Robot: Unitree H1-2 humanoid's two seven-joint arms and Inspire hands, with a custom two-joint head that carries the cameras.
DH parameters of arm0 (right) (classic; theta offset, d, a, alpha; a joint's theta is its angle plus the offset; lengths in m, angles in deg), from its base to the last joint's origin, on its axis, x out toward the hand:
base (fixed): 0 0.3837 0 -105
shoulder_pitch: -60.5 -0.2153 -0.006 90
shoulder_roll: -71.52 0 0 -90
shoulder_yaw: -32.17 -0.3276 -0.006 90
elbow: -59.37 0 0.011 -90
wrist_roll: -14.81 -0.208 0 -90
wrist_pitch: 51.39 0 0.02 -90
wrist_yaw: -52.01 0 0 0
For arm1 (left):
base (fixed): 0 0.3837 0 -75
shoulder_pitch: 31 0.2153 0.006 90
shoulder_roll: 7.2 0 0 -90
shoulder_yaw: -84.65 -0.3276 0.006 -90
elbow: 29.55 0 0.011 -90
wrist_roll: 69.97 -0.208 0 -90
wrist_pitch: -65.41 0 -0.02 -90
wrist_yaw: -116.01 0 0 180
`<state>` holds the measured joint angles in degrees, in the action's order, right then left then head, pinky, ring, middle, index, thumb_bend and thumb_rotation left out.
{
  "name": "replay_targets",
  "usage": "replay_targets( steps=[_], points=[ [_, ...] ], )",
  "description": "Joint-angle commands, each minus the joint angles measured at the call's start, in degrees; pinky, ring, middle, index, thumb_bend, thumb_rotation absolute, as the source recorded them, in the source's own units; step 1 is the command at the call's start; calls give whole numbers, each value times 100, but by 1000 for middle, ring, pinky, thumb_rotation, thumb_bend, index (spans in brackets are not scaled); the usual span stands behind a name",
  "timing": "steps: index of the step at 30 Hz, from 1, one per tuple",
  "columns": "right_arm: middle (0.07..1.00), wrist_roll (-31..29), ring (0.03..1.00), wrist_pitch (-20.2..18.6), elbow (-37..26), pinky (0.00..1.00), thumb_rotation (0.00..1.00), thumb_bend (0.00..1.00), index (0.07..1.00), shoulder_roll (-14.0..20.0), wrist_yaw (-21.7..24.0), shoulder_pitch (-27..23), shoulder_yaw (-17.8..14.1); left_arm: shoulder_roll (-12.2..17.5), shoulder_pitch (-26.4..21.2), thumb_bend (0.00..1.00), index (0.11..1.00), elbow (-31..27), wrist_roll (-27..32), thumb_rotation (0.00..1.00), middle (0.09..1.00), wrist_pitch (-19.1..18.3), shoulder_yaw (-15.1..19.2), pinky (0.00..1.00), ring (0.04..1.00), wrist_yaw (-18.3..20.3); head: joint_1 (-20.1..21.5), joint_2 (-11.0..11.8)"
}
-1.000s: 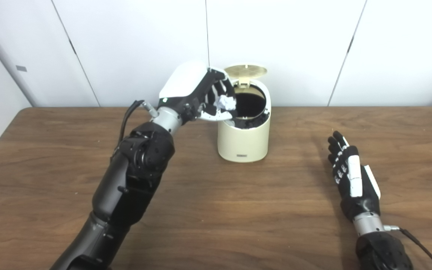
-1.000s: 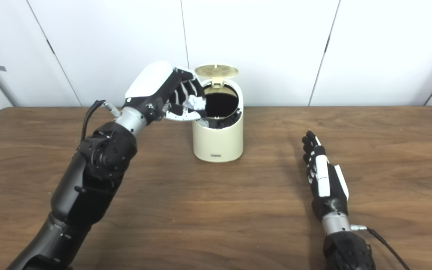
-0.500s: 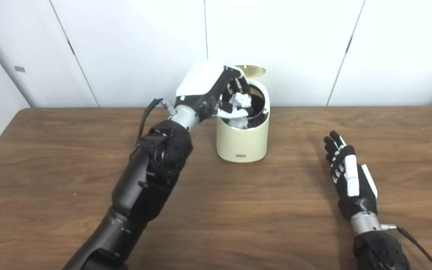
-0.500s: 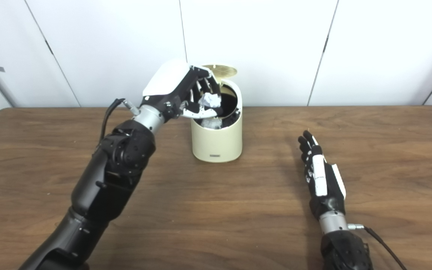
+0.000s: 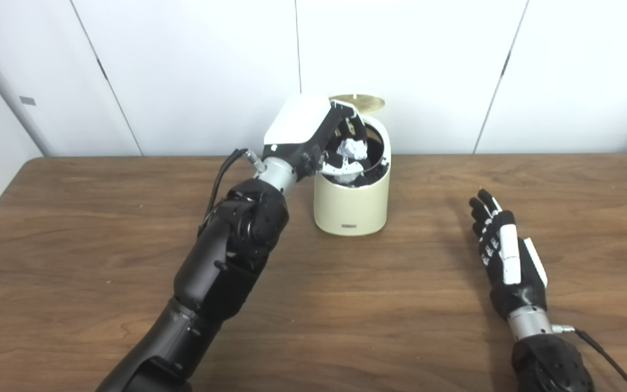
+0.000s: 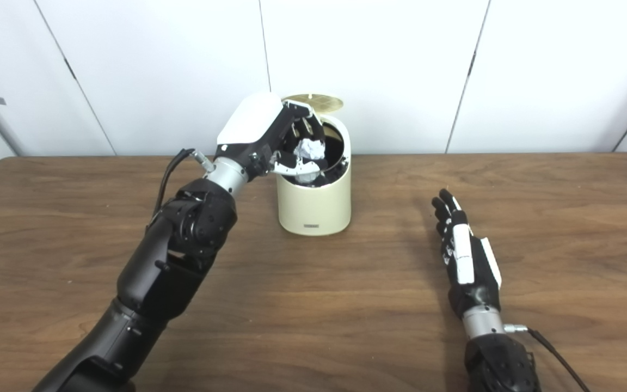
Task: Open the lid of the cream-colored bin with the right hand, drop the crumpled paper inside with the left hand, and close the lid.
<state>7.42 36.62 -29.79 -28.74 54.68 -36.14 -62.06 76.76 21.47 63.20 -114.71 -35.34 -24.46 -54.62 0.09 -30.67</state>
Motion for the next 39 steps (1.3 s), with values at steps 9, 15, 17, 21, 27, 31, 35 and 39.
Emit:
replay_targets(
  steps=[9,15,17,21,27,31,35,39],
  points=[
    [940,79,978,43,-44,1000,1000,611,941,1,86,-82,132,27,-339,466,482,214,-172,0,559,334,-118,291,430,-364,-27,-36],
    [935,55,971,-60,-116,1000,1000,614,937,15,111,-60,137,-19,-333,464,462,447,-171,0,580,571,-155,307,461,-669,-53,-62],
    [929,-26,967,-96,-143,1000,1000,612,927,13,150,-55,133,-25,-336,466,452,517,-252,0,569,644,-193,316,459,-811,-61,-58],
    [901,-12,952,-132,-209,997,1000,605,899,53,187,-37,193,-36,-333,463,447,578,-339,0,579,669,-233,309,466,-946,-68,-68],
    [878,-4,930,-201,-267,962,1000,597,874,84,179,-33,240,-23,-324,463,454,596,-447,0,582,657,-271,303,462,-1001,-68,-68],
    [864,-21,923,-320,-334,956,1000,609,851,89,168,-23,240,64,-350,464,483,536,-830,0,591,489,-423,316,471,-851,-94,-79],
    [859,-59,925,-294,-310,983,1000,629,846,91,172,-22,218,103,-360,466,479,466,-1093,0,594,331,-516,339,494,-721,-99,-82],
    [857,-47,923,-295,-303,988,1000,635,850,105,189,-22,217,108,-357,463,489,430,-1134,0,653,294,-529,418,597,-681,-99,-82]
  ],
)
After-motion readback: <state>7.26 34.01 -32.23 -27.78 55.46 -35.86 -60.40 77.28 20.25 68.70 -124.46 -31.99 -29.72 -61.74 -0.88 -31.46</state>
